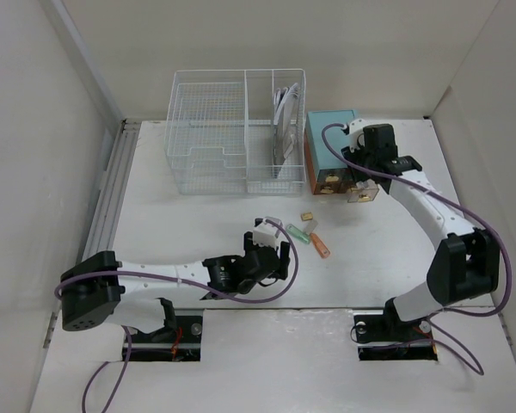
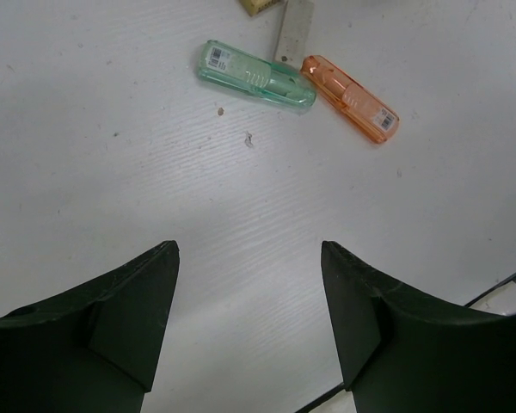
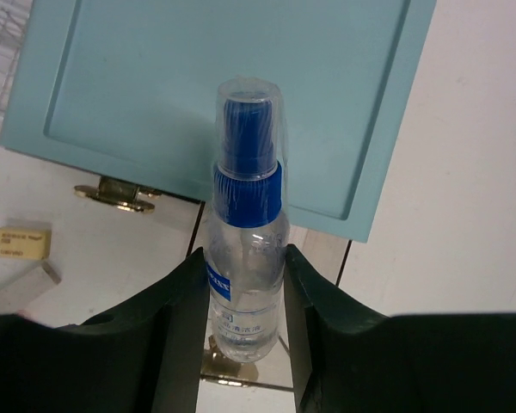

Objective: Organize the desk

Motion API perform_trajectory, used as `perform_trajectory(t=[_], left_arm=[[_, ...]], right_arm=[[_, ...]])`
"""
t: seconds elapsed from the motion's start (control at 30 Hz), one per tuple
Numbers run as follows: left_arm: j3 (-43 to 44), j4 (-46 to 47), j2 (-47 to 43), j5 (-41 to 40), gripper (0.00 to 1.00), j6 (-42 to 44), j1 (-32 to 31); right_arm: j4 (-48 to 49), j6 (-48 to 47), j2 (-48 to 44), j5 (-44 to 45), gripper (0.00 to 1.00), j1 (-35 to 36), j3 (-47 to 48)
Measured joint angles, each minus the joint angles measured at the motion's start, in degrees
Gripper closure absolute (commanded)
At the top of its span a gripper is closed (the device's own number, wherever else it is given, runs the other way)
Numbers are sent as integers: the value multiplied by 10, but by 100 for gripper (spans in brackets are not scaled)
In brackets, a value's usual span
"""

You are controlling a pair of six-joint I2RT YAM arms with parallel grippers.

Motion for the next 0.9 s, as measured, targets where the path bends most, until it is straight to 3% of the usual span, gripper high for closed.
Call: perform_trajectory(t=[0.9], left_arm=[[0,9,5,0,37,12,1]], right_arm=[[-43,-43,-63,-22,100,0,-51]])
